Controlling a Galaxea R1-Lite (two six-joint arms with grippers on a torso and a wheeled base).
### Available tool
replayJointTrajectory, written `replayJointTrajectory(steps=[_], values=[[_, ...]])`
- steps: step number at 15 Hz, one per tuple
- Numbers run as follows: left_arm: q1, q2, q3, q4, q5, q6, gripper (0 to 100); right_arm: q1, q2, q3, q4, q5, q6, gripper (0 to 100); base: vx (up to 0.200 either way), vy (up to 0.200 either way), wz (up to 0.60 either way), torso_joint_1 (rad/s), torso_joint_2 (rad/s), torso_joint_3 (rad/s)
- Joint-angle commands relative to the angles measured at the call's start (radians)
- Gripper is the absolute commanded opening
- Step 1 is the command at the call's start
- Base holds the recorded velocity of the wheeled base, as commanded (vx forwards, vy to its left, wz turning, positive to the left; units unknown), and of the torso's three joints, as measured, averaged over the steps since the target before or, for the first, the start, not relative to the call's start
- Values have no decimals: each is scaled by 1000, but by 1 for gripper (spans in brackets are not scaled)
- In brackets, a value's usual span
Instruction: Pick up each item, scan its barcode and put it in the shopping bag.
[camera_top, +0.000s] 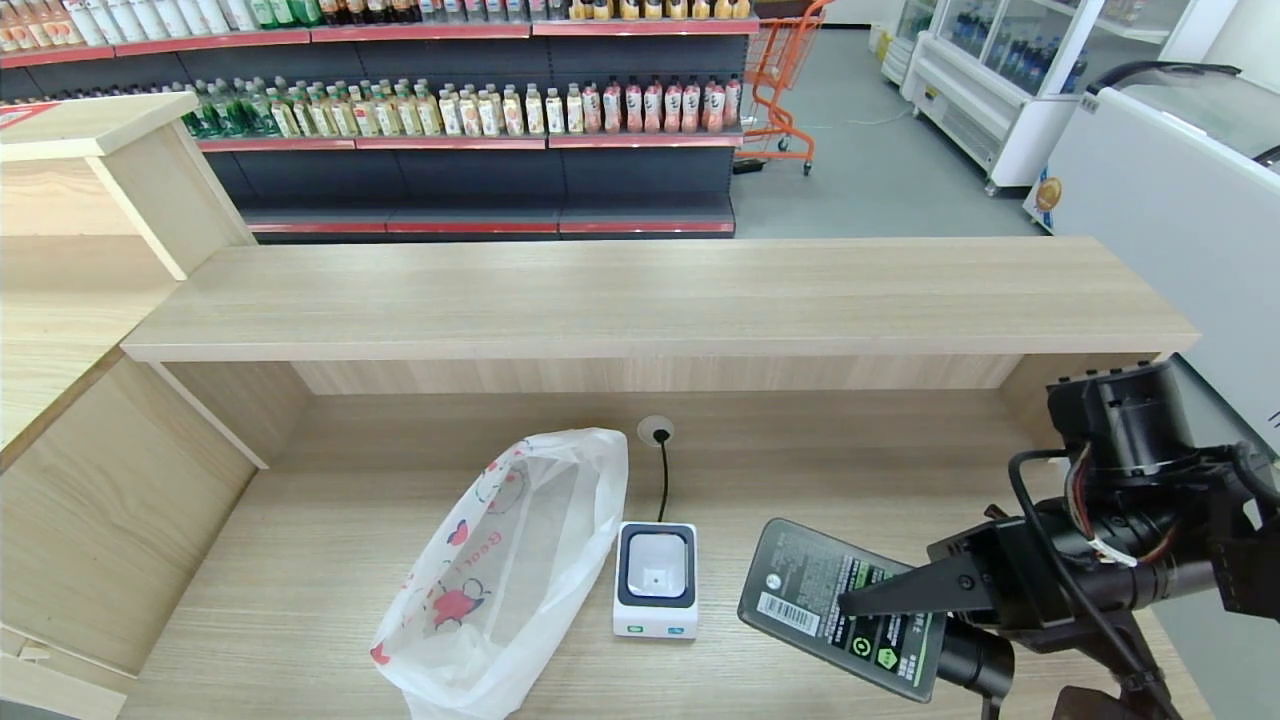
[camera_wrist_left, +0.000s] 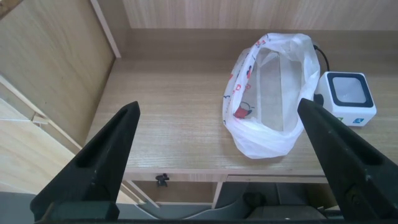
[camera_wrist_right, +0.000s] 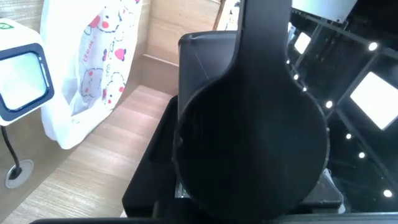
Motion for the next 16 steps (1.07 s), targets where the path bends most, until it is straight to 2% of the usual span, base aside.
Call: replayJointTrajectory(steps=[1, 7, 16], values=[[0, 0, 0, 0, 0, 0, 100, 0, 1, 0, 0, 0, -80, 0, 0, 0, 0, 0, 0, 0], [0, 0, 0, 0, 0, 0, 100, 48, -1, -9, 0, 20, -80, 0, 0, 0, 0, 0, 0, 0], [0, 0, 0, 0, 0, 0, 100, 49, -2, -26, -5, 28, -80, 0, 0, 0, 0, 0, 0, 0]])
